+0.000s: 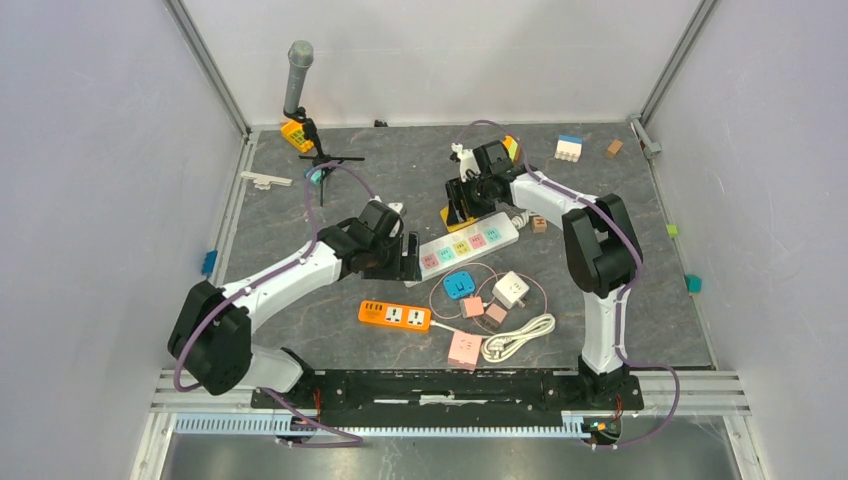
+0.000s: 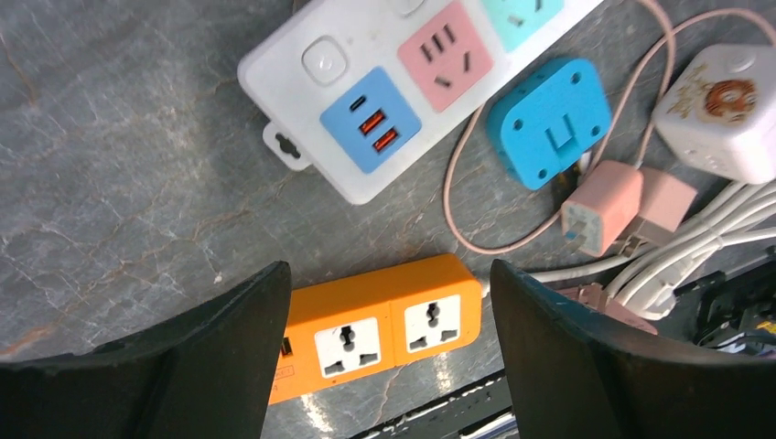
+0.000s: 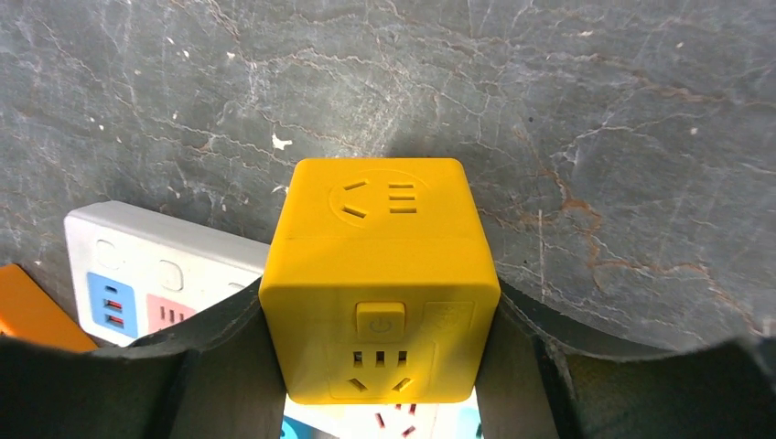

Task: Insert the plug

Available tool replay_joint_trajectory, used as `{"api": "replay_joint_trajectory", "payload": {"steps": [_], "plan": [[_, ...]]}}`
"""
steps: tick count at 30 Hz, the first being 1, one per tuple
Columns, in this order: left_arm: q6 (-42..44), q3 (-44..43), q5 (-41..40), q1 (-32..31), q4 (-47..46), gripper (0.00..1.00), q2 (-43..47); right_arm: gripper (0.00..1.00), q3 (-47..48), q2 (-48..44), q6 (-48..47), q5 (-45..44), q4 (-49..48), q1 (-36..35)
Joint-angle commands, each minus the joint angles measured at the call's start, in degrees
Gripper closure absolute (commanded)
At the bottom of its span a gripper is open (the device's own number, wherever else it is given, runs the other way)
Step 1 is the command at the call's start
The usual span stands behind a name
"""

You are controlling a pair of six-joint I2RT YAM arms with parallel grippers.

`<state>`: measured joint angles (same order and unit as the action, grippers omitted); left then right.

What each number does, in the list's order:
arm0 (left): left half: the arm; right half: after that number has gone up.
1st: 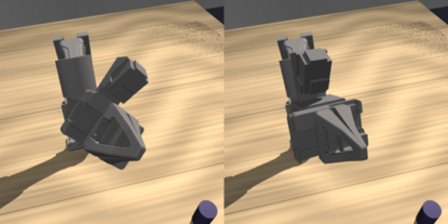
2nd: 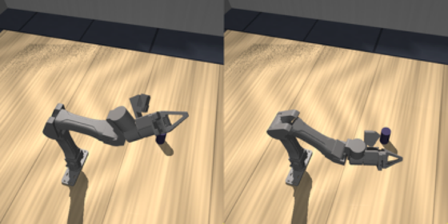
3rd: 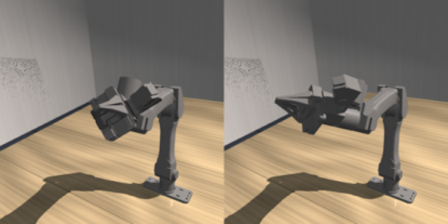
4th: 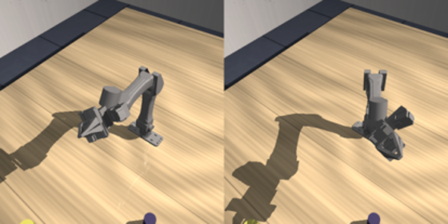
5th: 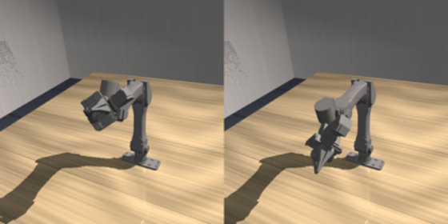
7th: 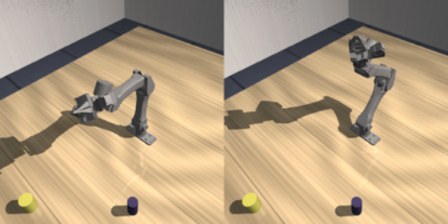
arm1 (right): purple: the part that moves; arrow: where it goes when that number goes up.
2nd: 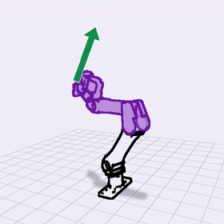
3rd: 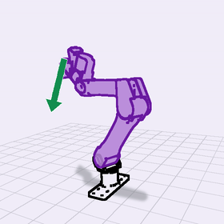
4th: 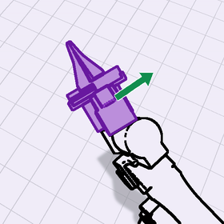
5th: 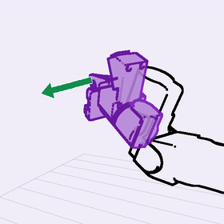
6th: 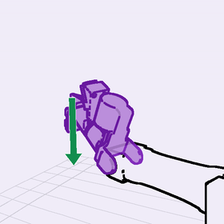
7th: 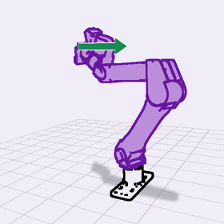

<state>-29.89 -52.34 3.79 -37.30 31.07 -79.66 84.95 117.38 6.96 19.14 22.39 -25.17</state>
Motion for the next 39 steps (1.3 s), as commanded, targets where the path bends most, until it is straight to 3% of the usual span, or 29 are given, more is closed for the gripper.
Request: {"api": "replay_joint_trajectory", "payload": {"steps": [1,8,12,19,23,31,36,39], "plan": [[-0.3,-4.0,-2.3,0.3,-3.0,0.13,2.0,1.0,8.8,-3.8,-2.5,-1.8,4.9,-0.1],[-4.4,-3.4,-2.1,1.9,-4.3,0.1,3.1,1.0,6.4,-12.2,-2.1,-9.4,9.9,0.1],[-7.4,-3.4,-3.6,3.3,-2.6,0.1,3.1,1.0,1.0,-16.8,-0.4,-8.2,10.7,0.5],[-11.3,-1.3,-2.8,6.2,-2.6,0.09,3.5,1.0,-4.6,-20.7,-1.3,-0.4,11.4,2.9],[-11.5,-0.3,-1.3,7.1,-3.9,0.09,4.5,1.0,-6.1,-21.0,-2.0,9.4,11.5,6.9],[-11.5,2.5,6.7,7.7,-14.8,0.0,8.6,1.0,-8.9,-21.9,-4.2,23.4,12.8,13.9],[-10.1,3.0,8.7,7.8,-18.7,0.0,13.0,1.0,-11.2,-21.5,-6.5,34.9,14.7,16.9],[-9.1,3.0,8.7,7.9,-19.2,0.0,15.0,1.0,-10.8,-20.7,-9.0,35.9,17.5,17.4]]}}
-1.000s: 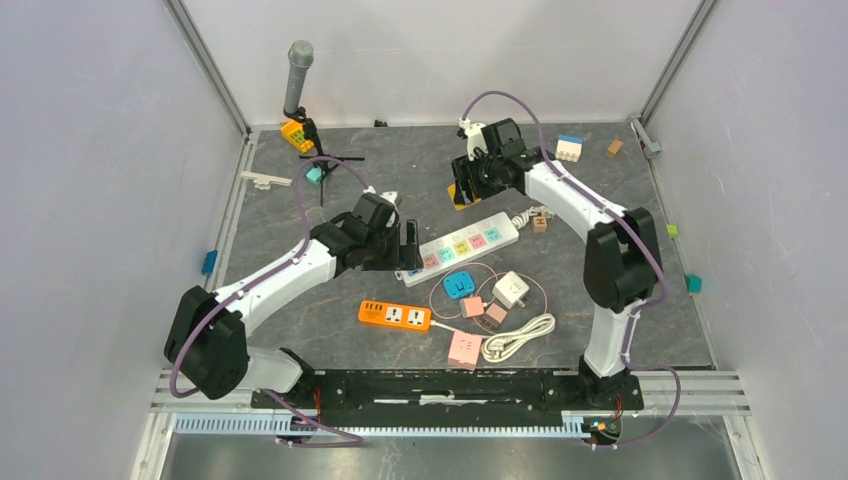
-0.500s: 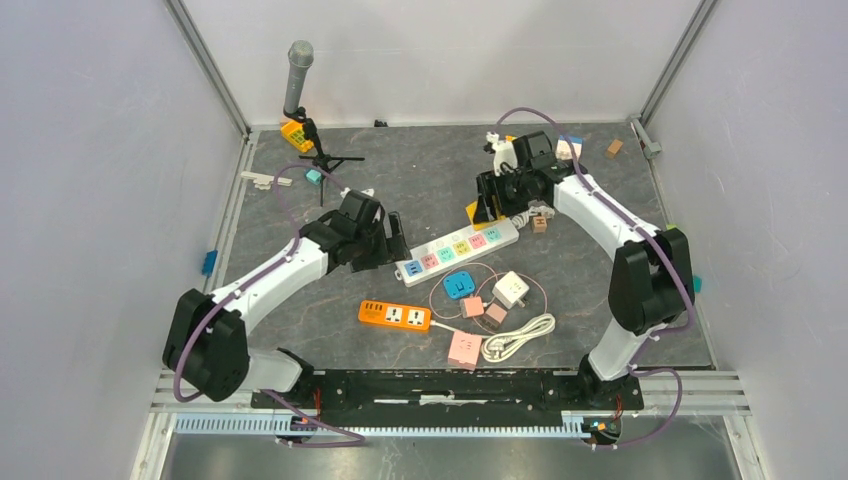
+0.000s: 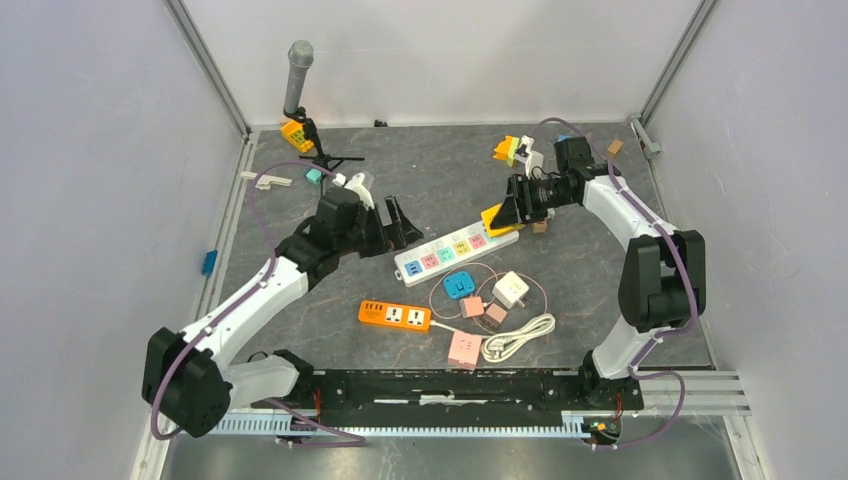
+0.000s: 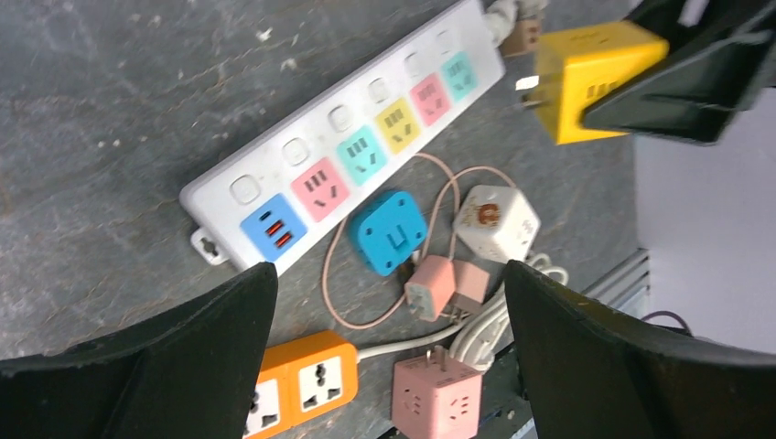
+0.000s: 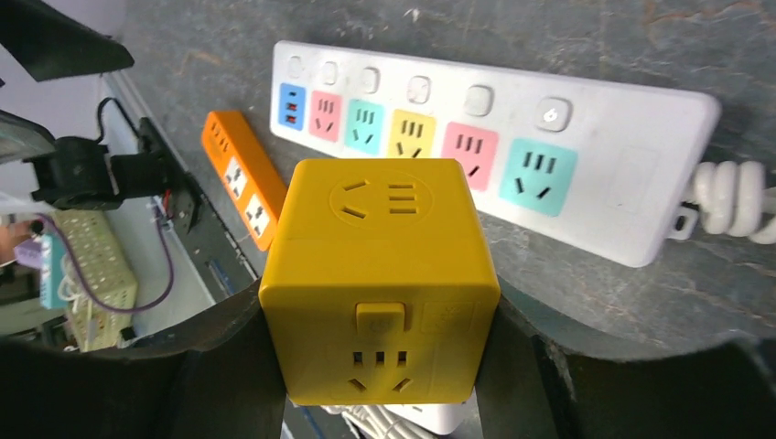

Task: Insert the plug

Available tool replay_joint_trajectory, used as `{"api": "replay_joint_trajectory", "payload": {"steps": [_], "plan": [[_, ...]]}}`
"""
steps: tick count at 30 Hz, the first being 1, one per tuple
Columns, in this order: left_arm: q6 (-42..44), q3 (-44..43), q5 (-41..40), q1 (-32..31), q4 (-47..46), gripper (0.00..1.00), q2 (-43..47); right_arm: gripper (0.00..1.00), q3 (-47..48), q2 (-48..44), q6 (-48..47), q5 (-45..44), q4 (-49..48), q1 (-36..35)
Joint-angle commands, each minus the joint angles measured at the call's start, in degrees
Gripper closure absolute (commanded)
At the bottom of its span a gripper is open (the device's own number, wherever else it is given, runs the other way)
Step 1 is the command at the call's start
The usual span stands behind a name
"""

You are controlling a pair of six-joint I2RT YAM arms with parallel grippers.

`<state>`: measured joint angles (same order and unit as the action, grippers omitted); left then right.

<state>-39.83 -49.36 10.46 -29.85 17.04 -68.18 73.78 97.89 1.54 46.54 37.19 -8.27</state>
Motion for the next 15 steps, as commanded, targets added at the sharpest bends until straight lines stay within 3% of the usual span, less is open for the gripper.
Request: {"api": "replay_joint_trajectory", "payload": {"steps": [1,15], "plan": [[1.0,-0.1,2.0,0.6,-5.2,0.0,3.8,1.0,0.5,-1.4,-3.6,7.7,3.0,0.6],[-2.5,-0.2,2.2,1.2,-2.3,0.0,2.9,1.0,5.0,2.6,-1.1,-10.6,5.8,0.0]]}}
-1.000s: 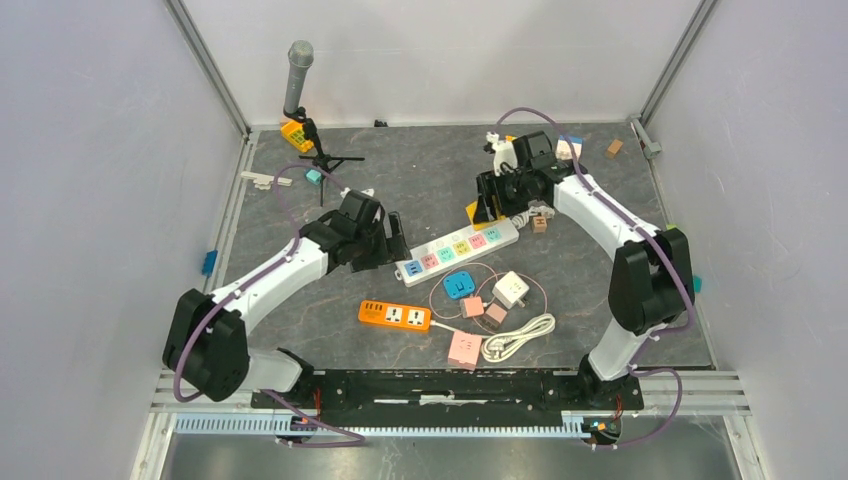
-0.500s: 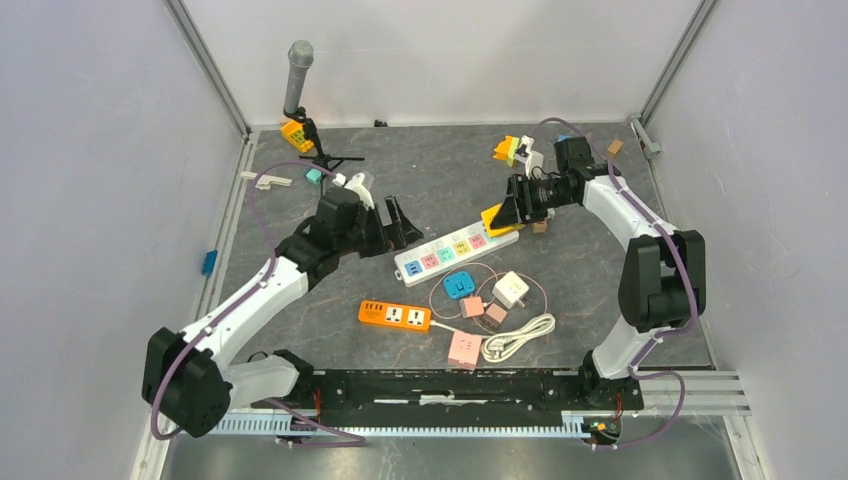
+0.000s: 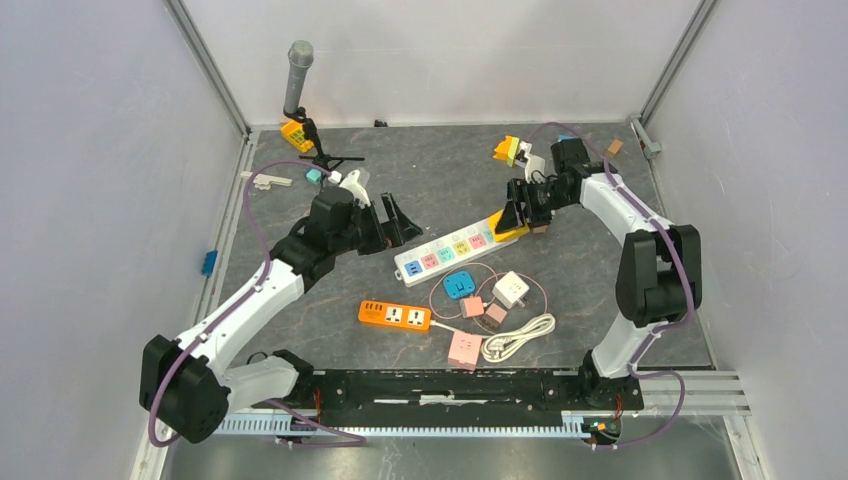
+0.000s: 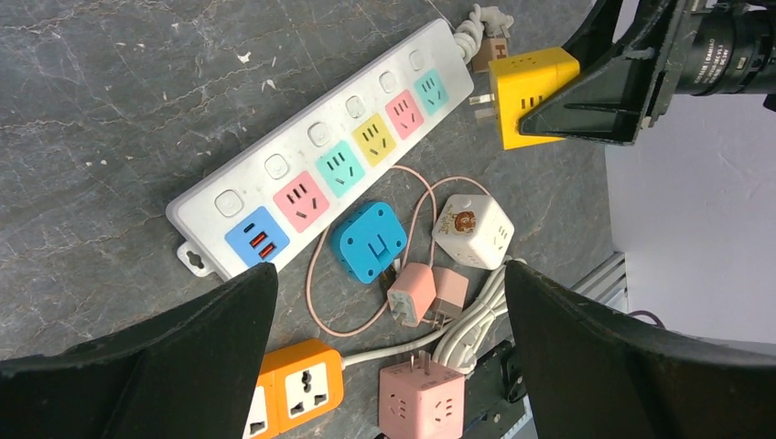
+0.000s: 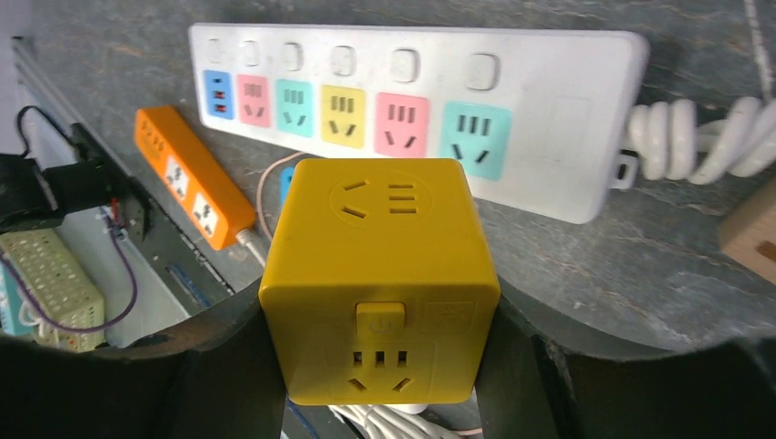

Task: Insert the plug

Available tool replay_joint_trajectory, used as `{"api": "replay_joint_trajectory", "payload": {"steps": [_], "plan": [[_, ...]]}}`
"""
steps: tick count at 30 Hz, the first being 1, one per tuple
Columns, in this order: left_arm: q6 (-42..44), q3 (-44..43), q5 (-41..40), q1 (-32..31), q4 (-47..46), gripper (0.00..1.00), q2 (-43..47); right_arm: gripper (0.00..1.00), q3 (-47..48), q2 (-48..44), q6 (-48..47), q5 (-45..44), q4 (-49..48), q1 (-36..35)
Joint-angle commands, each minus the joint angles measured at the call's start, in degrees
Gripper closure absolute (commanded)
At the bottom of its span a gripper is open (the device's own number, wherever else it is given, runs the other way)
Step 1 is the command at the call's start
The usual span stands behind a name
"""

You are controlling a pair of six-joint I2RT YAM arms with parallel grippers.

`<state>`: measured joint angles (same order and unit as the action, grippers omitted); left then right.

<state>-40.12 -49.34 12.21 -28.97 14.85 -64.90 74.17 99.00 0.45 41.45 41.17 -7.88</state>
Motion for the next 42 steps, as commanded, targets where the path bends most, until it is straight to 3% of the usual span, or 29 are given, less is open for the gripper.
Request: {"api": "replay_joint_trajectory", "payload": {"steps": [1,27,42], "plan": [[-2.3,-0.3,0.4,0.2,-0.2,0.0,-0.6,1.0,5.3,1.9,0.0,-6.5,2.5,-0.5],[-4.3,-0.9,1.4,0.4,-1.0,0.0,-6.0,1.0,15.6,10.9,-0.9,-19.7,7.2,-7.1],[-4.4,-0.1,1.6,0.6,-1.3,0.0,-6.7,1.0,13.8,10.9,-2.1,-19.0,7.4,-8.1]]}}
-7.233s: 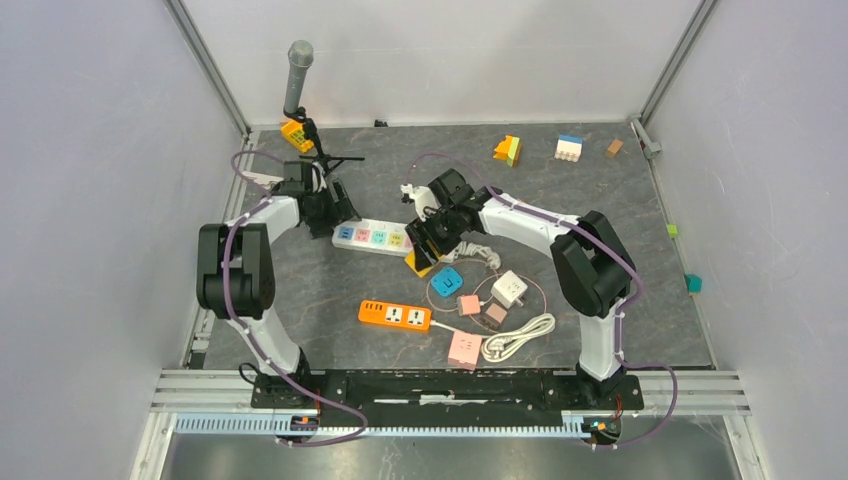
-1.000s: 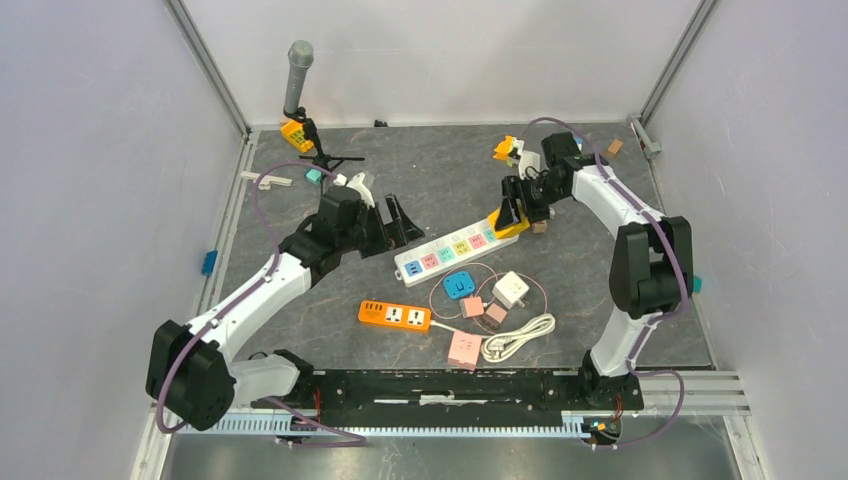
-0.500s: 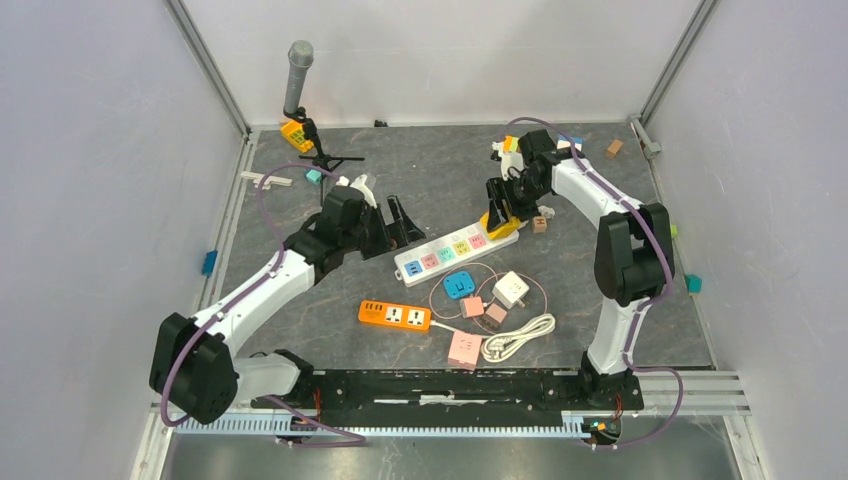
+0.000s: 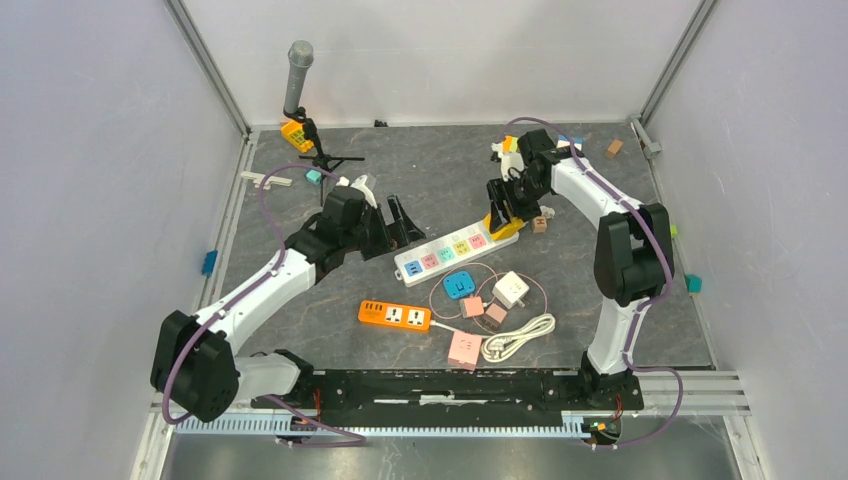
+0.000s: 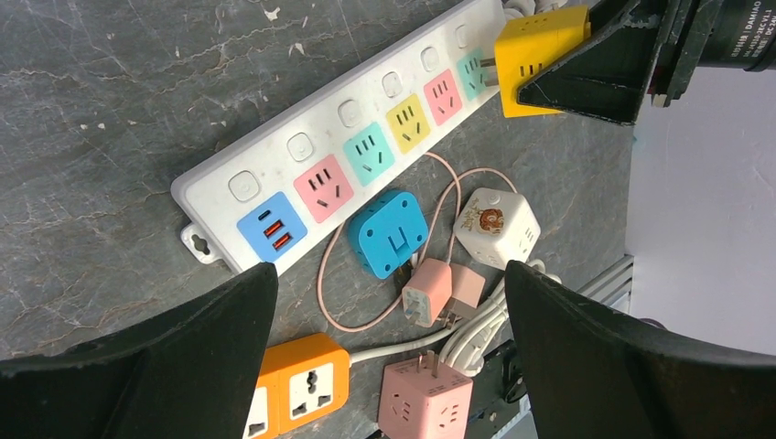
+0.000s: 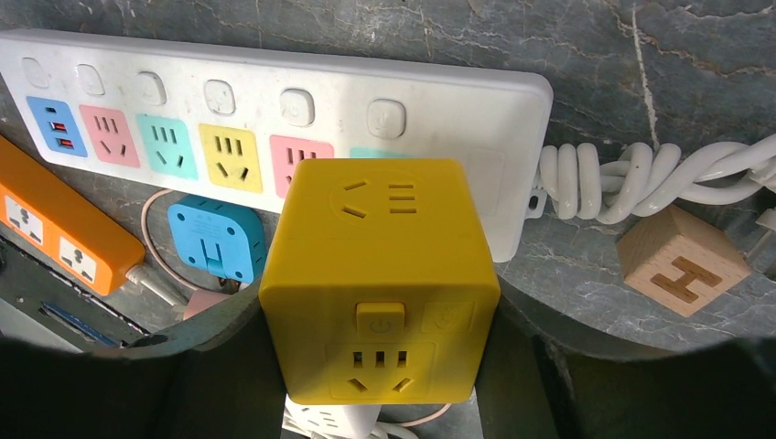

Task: Insert the plug

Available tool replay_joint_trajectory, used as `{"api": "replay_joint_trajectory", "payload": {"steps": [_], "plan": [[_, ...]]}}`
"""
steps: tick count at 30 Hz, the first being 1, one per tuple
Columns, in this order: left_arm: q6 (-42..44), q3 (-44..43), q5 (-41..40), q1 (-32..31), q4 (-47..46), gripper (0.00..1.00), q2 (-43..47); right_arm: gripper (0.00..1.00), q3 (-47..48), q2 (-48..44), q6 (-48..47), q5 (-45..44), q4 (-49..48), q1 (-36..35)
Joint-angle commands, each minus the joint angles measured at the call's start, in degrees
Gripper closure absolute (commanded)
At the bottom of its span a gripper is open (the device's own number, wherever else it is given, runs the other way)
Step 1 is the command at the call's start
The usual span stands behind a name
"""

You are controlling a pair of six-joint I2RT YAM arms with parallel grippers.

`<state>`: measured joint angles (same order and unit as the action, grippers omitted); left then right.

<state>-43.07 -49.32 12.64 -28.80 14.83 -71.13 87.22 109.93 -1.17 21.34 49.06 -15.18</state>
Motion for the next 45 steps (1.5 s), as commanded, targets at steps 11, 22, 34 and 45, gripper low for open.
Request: {"api": "replay_joint_trajectory", "payload": {"steps": [11,22,34,45], "plan": [[-1.9,0.5,1.2,0.6,-1.8,0.0,0.2,1.0,-0.7,0.8,-0.3,-0.6,-1.6,-1.5],[-2.2,1.5,1.1,0.8,-2.0,0.0,1.2,1.0,-1.2,-0.3,-1.1,-7.2,-1.7,-3.0],[-2.5,2.6,0.8,0.8,-2.1,0.0,2.8,1.0,-1.6,-1.7,-1.2,-11.4,-2.7,-4.8],[-2.7,3.7,0.5,0.8,-1.6,0.0,4.8,1.0,3.2,-4.4,0.9,-2.9,-1.8,-4.6]]}}
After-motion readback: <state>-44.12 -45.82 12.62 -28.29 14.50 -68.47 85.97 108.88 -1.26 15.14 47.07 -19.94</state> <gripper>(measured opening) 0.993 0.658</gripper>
